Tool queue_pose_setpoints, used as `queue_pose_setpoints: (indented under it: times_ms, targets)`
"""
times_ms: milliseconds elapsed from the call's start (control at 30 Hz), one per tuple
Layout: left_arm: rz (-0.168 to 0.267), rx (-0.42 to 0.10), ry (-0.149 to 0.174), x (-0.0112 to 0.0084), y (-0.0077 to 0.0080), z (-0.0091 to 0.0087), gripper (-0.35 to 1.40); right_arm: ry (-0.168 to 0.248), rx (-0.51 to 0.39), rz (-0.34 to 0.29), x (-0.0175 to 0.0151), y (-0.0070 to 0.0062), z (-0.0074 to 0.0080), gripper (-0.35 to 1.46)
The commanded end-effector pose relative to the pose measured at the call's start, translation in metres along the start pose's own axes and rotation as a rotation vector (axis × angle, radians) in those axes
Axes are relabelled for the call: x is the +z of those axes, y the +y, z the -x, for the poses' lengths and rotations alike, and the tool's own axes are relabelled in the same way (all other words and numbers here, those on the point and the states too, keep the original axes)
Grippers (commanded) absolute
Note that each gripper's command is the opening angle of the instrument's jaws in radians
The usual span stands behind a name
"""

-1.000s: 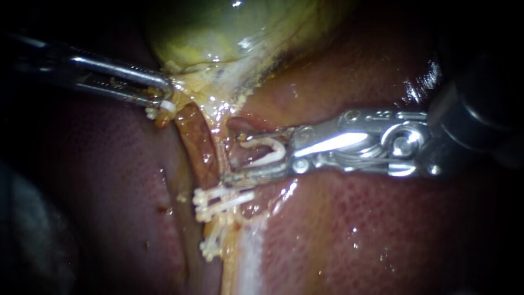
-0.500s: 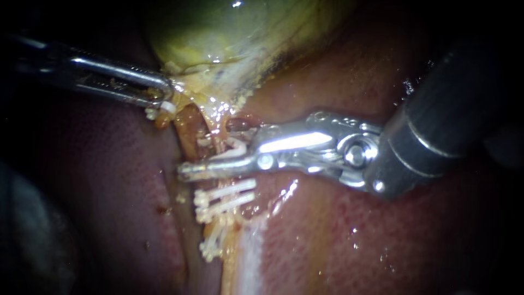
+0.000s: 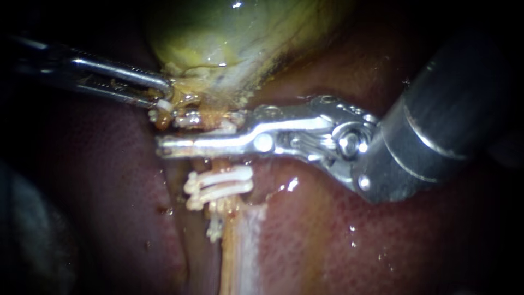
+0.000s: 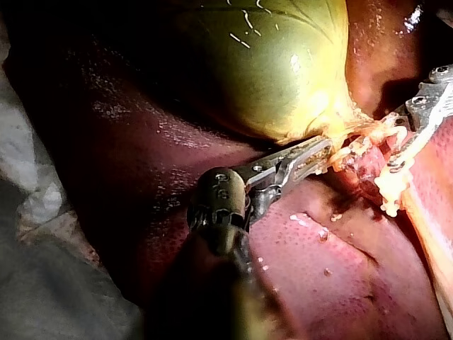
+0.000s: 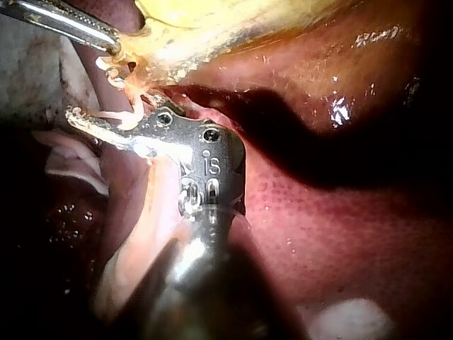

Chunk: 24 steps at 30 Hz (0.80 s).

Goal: Clipping third clip right tube

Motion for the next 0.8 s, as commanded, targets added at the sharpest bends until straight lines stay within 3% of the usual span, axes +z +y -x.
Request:
queue_pose_setpoints:
  times_ms: [33,133,300,467,567,800]
  targets:
    - [0.001,0.000,-0.001,0.0001,0.0000,0.0000,-0.35,-0.002,0.007,0.000,0.0000,0.0000,0.0000,0.44]
    - [0.000,0.001,0.000,0.0002,0.0000,0.0001,-0.35,-0.002,0.019,0.000,0.0000,0.0001,0.0000,0.42]
    - [0.000,0.001,0.000,0.0002,0.0000,0.0001,-0.35,0.005,0.043,0.009,-0.0002,0.0002,0.0000,0.23]
    - [0.002,0.001,-0.002,0.0002,0.0000,0.0001,-0.35,0.020,0.072,0.026,-0.0006,0.0002,0.0000,-0.05]
    - [0.002,0.001,-0.002,0.0002,-0.0001,0.0001,-0.35,0.021,0.137,0.027,-0.0010,0.0003,0.0001,-0.35]
    - [0.002,0.002,-0.002,0.0003,-0.0002,0.0002,-0.35,0.013,0.153,0.028,-0.0018,0.0003,0.0005,-0.35]
